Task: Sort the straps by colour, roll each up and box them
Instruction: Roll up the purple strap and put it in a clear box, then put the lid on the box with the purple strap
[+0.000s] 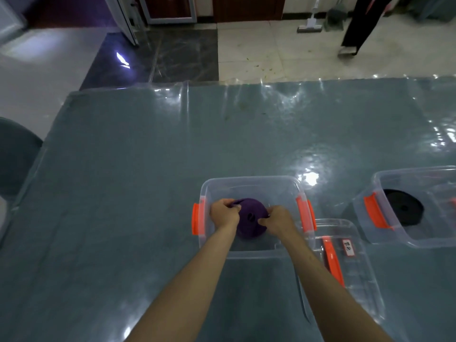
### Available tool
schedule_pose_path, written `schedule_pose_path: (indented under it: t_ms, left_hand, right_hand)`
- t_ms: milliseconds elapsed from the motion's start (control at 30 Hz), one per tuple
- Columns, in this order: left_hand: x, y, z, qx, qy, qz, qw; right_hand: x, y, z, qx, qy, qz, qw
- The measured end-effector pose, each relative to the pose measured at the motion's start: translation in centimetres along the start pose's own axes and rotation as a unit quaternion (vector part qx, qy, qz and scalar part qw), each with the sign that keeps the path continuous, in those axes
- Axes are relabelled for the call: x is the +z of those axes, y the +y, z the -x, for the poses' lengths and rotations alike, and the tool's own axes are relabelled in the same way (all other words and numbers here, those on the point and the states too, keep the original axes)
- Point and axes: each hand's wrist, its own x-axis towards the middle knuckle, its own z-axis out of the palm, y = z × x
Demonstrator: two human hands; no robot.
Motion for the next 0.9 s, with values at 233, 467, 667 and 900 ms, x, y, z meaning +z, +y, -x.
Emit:
schedule_pose_path:
  t_ms: [233, 467, 667, 900]
  left_hand:
    - [0.1, 0.6, -0.5, -0.019, -0.019, -0.031, 0.999]
    - [-2.9, 1.2, 3.2, 0.109, -0.063, -0.171, 0.977]
    - [-8.6, -1.1, 10.1, 0.401, -0.050, -0.308, 0.861]
    - [-12.8, -6.6, 15.6, 0.507, -0.034, -0.396, 0.765]
  right_hand:
    - [-0.3, -0.6, 0.1, -0.016, 0.019, 0.071, 0.997]
    - [-2.8, -1.0, 5.6, -0.193, 0.086, 0.083, 0.974]
    - [-4.4, 4.9, 11.5, -0.280, 0.266, -0.039, 0.921]
    - [-2.4, 16.7, 11.8, -0.083, 0.277, -0.012, 0.957]
